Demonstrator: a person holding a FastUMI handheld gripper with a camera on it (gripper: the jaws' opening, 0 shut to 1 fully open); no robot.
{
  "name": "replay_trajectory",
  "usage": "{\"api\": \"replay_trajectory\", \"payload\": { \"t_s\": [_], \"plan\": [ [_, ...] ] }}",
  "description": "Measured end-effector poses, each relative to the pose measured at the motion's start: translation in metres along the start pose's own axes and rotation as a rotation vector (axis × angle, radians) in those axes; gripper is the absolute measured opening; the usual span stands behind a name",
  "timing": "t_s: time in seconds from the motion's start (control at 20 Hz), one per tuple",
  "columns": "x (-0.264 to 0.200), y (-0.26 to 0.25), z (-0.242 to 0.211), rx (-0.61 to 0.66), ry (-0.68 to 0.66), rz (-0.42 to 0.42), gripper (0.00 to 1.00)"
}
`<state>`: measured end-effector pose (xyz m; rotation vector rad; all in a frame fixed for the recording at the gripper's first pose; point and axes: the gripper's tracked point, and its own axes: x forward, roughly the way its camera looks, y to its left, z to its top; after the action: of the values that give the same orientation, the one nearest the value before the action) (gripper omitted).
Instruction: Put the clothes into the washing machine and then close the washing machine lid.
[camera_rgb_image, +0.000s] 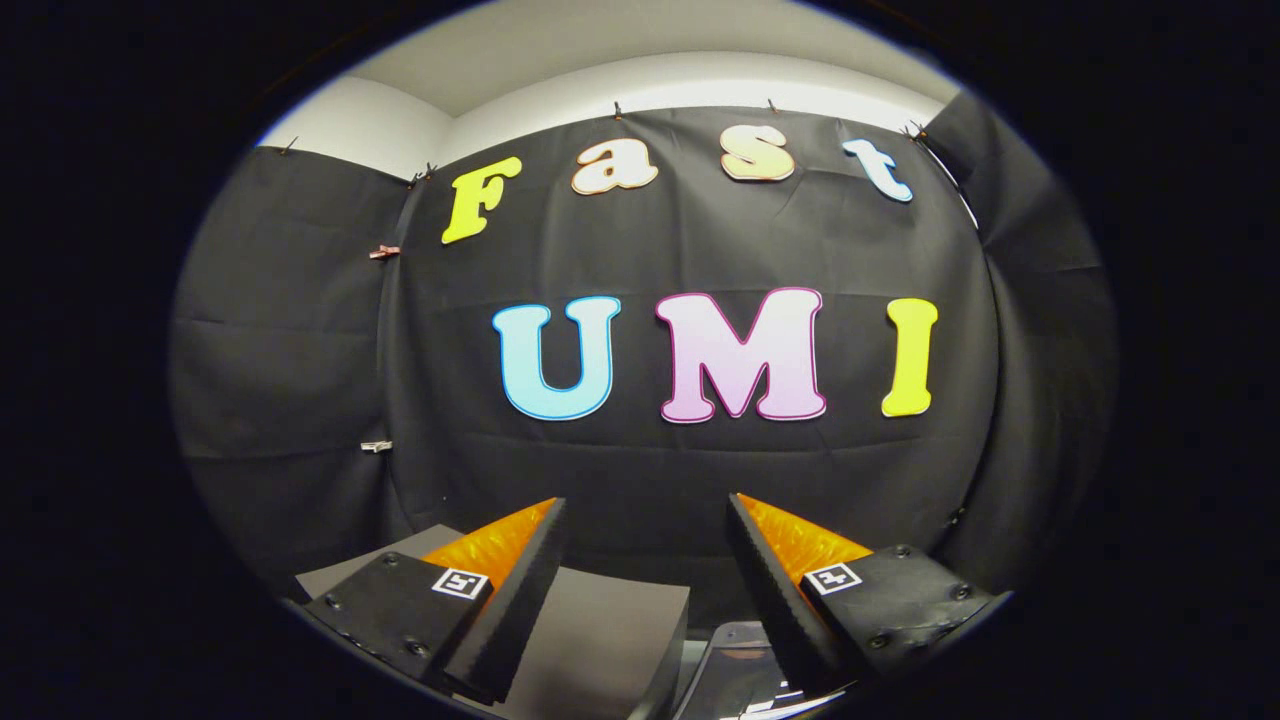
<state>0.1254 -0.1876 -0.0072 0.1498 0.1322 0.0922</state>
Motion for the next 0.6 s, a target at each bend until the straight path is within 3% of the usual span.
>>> {"api": "replay_trajectory", "payload": {
  "t_s": [0.6],
  "plan": [
    [-0.006, -0.019, -0.002, -0.045, -0.019, -0.066, 0.99]
  ]
}}
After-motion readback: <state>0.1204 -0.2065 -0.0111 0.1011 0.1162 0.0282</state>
